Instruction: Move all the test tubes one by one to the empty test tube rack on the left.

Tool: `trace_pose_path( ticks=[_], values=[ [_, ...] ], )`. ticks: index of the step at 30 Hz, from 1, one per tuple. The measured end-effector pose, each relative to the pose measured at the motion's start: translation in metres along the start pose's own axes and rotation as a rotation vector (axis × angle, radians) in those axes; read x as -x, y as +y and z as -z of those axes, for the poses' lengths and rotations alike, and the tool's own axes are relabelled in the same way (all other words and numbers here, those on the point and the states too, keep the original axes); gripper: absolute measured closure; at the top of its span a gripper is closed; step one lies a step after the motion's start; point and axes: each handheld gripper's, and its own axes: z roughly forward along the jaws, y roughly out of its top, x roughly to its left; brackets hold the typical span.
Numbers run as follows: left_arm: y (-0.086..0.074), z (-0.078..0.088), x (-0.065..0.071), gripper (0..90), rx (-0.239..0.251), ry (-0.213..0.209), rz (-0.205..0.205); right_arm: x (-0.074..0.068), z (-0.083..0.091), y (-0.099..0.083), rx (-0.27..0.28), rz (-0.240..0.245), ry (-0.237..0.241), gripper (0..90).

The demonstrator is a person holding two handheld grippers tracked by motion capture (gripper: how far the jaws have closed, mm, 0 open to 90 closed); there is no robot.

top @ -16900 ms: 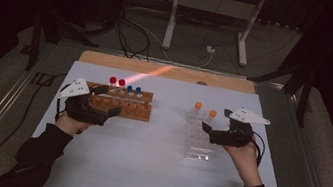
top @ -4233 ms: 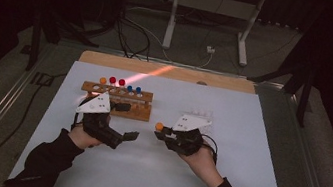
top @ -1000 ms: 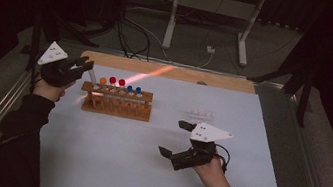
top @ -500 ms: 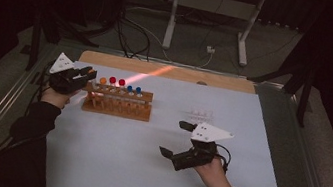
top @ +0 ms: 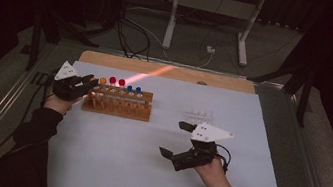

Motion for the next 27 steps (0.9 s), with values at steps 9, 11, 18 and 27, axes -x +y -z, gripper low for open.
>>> trace_pose_path(
  ticks=[9, 11, 18, 27],
  values=[
    [0.002, 0.032, 0.012, 20.1, -0.009, -0.115, 0.019, 0.004, 0.006, -0.001, 0.008, -0.006, -0.023, 0.0],
    [0.001, 0.039, 0.016, 15.6, -0.004, -0.141, 0.03, 0.005, 0.007, -0.002, 0.007, -0.009, -0.033, 0.0],
    [-0.004, 0.059, 0.036, 0.8, 0.011, -0.276, 0.043, 0.01, 0.01, -0.009, -0.004, -0.013, -0.059, 0.0],
    [-0.021, 0.062, 0.082, 0.6, -0.04, -0.386, -0.015, 0.012, 0.014, -0.02, -0.02, -0.032, -0.076, 0.0]
  ],
)
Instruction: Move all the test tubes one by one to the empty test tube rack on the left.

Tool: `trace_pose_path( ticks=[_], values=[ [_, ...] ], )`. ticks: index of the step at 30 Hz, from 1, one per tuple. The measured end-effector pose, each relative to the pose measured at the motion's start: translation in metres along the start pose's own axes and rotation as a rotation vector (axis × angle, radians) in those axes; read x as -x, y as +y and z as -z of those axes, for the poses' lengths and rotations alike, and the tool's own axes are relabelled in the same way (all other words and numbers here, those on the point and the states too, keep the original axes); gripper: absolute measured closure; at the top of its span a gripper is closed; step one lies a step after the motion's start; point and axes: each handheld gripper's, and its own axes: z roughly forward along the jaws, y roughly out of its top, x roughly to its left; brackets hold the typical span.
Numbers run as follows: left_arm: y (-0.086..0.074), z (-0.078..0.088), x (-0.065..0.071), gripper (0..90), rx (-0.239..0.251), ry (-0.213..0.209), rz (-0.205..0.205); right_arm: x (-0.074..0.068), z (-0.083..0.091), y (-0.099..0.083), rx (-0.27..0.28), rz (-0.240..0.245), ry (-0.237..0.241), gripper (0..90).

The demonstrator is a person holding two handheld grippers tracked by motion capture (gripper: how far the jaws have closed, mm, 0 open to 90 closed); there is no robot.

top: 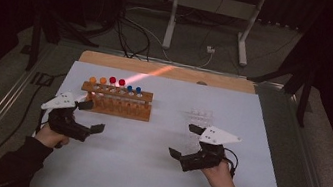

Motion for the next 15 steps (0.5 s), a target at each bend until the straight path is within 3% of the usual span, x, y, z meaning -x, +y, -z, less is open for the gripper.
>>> trace_pose_path(
  ticks=[6, 8, 10, 15],
  values=[
    [-0.012, -0.007, 0.017, 0.6, -0.037, -0.046, -0.019, 0.001, 0.002, -0.008, -0.016, 0.001, -0.004, 0.0],
    [-0.018, -0.008, 0.022, 0.6, -0.043, -0.029, -0.052, 0.001, 0.003, -0.011, -0.021, 0.007, -0.012, 0.0],
    [-0.023, -0.008, 0.025, 0.6, -0.052, -0.045, -0.054, 0.001, 0.005, -0.013, -0.022, 0.009, -0.014, 0.0],
    [-0.036, -0.01, 0.031, 0.6, -0.053, -0.037, -0.068, 0.003, 0.006, -0.017, -0.026, 0.016, -0.023, 0.0]
  ],
)
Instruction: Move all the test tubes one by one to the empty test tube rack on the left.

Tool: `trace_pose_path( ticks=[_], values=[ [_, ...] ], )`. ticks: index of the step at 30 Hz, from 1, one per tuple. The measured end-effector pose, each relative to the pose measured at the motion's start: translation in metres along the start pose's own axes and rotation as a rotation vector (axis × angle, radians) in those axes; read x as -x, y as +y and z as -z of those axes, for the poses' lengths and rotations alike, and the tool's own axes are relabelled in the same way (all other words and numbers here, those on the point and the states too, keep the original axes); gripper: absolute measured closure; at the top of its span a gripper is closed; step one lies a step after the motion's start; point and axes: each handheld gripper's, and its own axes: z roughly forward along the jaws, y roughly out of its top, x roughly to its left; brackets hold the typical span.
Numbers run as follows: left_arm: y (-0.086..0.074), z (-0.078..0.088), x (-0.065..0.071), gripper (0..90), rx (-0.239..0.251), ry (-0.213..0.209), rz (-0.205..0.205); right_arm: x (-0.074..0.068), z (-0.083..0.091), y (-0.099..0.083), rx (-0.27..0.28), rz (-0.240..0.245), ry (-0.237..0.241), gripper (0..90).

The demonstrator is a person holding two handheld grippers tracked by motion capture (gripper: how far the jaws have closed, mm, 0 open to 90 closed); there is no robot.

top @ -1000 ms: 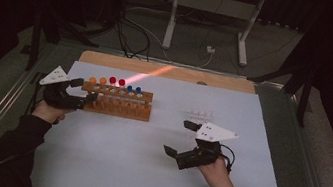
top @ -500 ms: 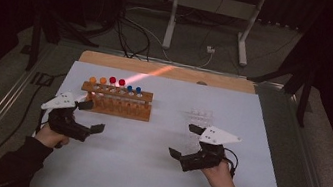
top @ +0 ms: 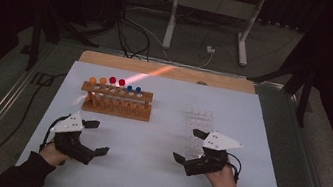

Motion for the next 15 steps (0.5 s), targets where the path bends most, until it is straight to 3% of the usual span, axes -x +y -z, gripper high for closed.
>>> trace_pose_path(
  ticks=[6, 11, 15],
  values=[
    [-0.008, -0.004, 0.006, 0.6, -0.007, -0.011, -0.009, -0.002, 0.005, -0.011, 0.0, 0.043, -0.023, 0.0],
    [-0.007, -0.004, 0.008, 0.6, 0.0, -0.024, -0.019, 0.003, 0.009, -0.026, -0.043, 0.046, -0.051, 0.0],
    [-0.007, -0.003, 0.008, 0.6, 0.005, -0.023, -0.02, 0.004, 0.008, -0.034, -0.088, 0.076, -0.068, 0.0]
  ],
)
